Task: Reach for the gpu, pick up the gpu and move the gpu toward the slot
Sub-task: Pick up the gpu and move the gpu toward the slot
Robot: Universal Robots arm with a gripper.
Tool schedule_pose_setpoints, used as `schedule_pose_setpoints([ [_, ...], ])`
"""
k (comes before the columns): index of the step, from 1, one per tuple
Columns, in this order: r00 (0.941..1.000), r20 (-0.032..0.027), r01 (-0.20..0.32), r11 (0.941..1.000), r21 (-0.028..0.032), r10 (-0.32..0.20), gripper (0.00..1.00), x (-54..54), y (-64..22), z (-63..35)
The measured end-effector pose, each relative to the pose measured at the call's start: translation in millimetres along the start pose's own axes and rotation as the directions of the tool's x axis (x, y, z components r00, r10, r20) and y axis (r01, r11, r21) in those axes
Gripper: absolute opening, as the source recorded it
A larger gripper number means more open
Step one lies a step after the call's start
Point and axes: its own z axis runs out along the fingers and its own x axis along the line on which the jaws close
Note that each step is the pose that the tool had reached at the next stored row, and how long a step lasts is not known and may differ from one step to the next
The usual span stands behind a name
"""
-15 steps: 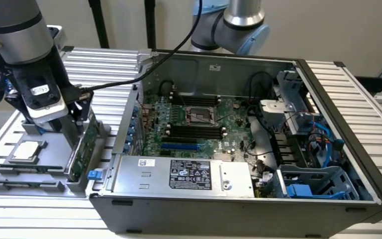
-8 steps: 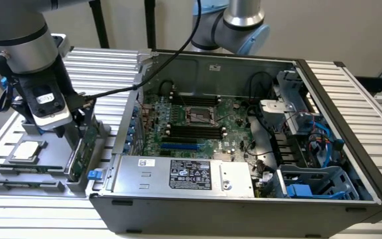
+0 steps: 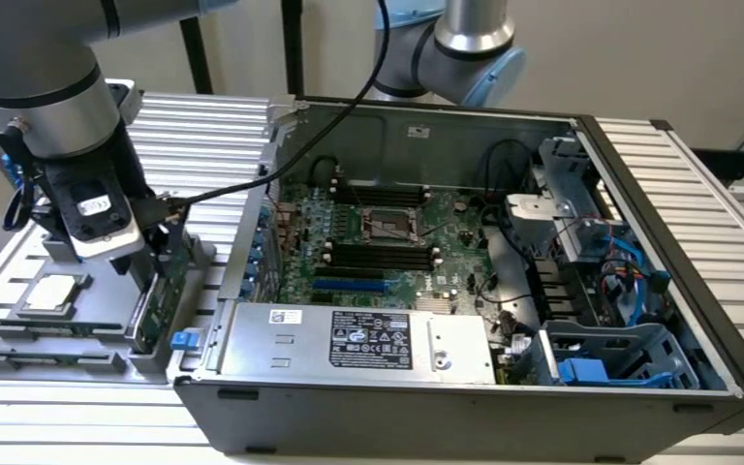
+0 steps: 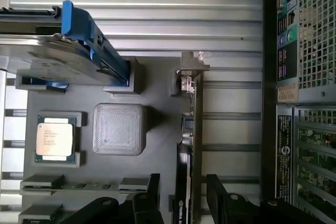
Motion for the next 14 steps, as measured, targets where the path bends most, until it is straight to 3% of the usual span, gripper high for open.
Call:
schedule_pose_setpoints([
  [14,0.9993,0.003,-0.037,0.9993,-0.0001,0.037,0.48,0.0,-0.7,23.4],
])
